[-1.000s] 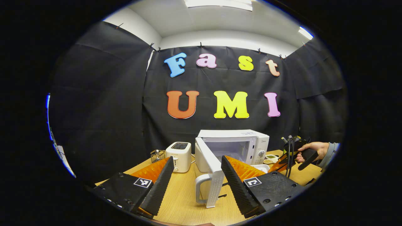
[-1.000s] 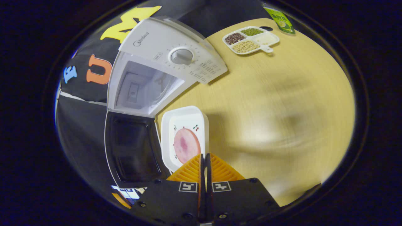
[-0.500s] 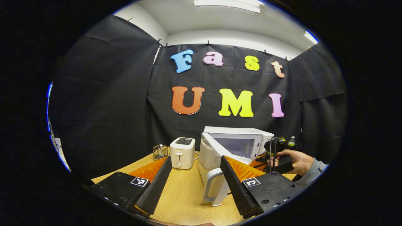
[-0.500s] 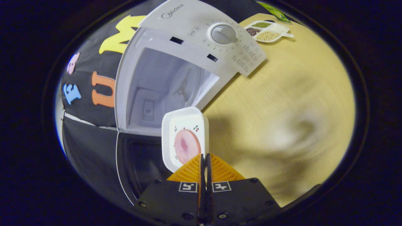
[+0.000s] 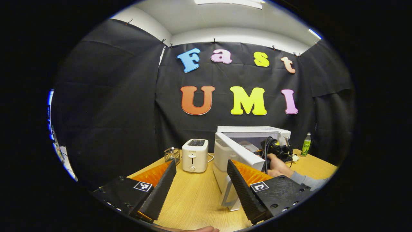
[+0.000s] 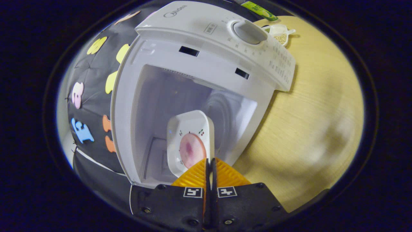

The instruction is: Open the microwave oven with the left hand, put the food in, and close the microwave oven.

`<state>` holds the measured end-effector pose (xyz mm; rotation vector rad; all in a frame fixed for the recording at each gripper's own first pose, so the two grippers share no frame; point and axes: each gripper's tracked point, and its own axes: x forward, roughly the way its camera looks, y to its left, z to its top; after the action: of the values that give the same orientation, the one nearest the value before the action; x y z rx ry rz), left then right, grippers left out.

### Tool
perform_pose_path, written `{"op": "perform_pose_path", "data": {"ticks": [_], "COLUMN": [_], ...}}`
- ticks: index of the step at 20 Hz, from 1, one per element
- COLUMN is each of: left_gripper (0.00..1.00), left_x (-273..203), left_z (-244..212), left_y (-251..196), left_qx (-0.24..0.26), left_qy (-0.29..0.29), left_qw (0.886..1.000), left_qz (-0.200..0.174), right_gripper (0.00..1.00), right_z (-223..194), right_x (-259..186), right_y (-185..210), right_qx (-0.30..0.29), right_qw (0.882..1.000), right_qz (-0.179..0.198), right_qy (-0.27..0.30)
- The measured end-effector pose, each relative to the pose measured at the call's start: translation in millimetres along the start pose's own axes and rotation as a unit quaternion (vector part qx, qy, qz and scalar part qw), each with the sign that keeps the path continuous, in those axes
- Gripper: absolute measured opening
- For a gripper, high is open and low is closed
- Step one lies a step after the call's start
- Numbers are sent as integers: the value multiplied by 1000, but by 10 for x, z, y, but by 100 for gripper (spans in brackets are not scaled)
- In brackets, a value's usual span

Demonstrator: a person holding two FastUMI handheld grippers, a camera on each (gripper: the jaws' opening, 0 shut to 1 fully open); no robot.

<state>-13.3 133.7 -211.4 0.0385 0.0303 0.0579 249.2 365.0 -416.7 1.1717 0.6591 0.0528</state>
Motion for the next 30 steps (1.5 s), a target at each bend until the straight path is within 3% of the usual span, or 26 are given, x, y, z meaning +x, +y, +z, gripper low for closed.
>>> {"op": "perform_pose_path", "data": {"ticks": [8, 9, 13, 14, 17, 18, 19, 20, 21, 22, 23, 24, 26, 28, 29, 30], "left_gripper": [94, 94, 94, 94, 94, 94, 94, 83, 83, 94, 94, 94, 94, 93, 92, 92], "left_x": [21, 26, 57, 57, 90, 84, 77, 65, 44, 19, -9, -45, -116, -198, -228, -250], "left_z": [178, 180, 138, 138, 95, 74, 58, 57, 61, 45, 31, 23, 14, 15, 29, 50], "left_y": [36, 14, -45, -59, -78, -81, -91, -82, -51, -8, -6, -16, -20, -19, -24, -36], "left_qx": [13, 11, 3, 0, -15, -19, -20, -19, -16, -13, -11, -8, -4, 0, 2, 1], "left_qy": [-45, -49, -45, -46, -42, -37, -34, -31, -30, -27, -24, -22, -19, -15, -17, -18], "left_qw": [999, 999, 999, 999, 999, 999, 999, 999, 999, 999, 999, 1000, 1000, 1000, 1000, 1000], "left_qz": [13, 11, 4, 6, 7, 5, 4, 5, 10, 16, 19, 18, 17, 18, 16, 13], "right_gripper": [4, 0, 9, 18, 0, 7, 7, 8, 12, 17, 22, 31, 71, 88, 85, 98], "right_z": [72, 57, 139, 188, 217, 225, 213, 191, 150, 117, 109, 143, 227, 281, 284, 306], "right_x": [500, 483, 559, 566, 538, 517, 490, 469, 445, 405, 325, 262, 95, -58, -134, -202], "right_y": [-37, -21, -13, -15, -14, -12, -19, -7, 38, 73, 77, 44, 6, -28, -23, -22], "right_qx": [14, 14, -21, -17, -50, -60, -67, -74, -83, -100, -126, -159, -225, -278, -301, -326], "right_qw": [994, 993, 991, 990, 987, 986, 986, 987, 987, 986, 983, 978, 964, 949, 942, 933], "right_qz": [11, 14, 21, 27, 35, 36, 36, 42, 58, 66, 67, 59, 41, 26, 23, 20], "right_qy": [-107, -114, -129, -139, -149, -150, -148, -139, -124, -114, -112, -119, -136, -148, -149, -154]}}
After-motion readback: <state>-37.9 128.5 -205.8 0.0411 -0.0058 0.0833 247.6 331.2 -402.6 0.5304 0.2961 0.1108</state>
